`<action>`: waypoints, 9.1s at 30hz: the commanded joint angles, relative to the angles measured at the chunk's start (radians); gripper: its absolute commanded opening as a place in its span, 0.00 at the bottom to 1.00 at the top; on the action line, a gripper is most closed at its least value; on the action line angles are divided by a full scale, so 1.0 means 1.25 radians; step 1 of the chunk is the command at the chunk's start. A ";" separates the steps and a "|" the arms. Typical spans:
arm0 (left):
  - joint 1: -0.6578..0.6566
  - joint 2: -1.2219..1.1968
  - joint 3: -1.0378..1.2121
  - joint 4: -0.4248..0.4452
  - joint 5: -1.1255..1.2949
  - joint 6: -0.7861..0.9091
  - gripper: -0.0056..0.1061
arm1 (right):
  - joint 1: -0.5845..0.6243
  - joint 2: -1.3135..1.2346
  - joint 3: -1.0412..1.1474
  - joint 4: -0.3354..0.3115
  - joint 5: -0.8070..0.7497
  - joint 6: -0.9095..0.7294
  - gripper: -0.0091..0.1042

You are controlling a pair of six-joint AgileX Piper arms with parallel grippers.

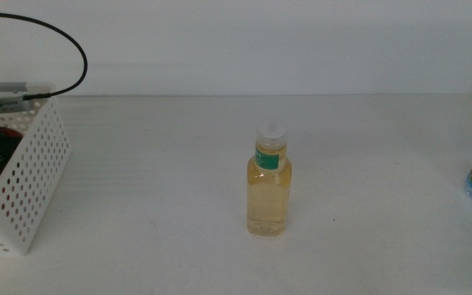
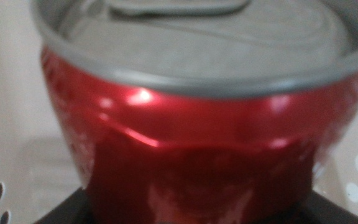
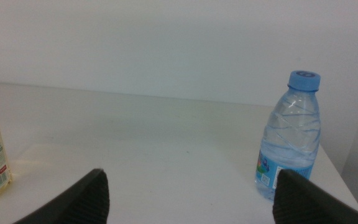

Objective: Use arms to grab the bottles and put them into the dustbin to the left of the table.

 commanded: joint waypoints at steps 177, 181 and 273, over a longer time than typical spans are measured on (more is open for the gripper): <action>-0.930 -0.156 0.769 -0.190 -1.869 -0.276 0.86 | -0.004 -0.021 -0.006 -0.005 -0.061 -0.007 0.82; -0.929 -0.139 0.755 -0.190 -1.879 -0.276 0.86 | -0.004 -0.021 -0.006 -0.005 -0.061 -0.007 0.82; -0.206 -0.563 0.083 -0.026 0.055 -0.111 0.01 | -0.004 -0.021 -0.006 -0.005 -0.061 -0.007 0.82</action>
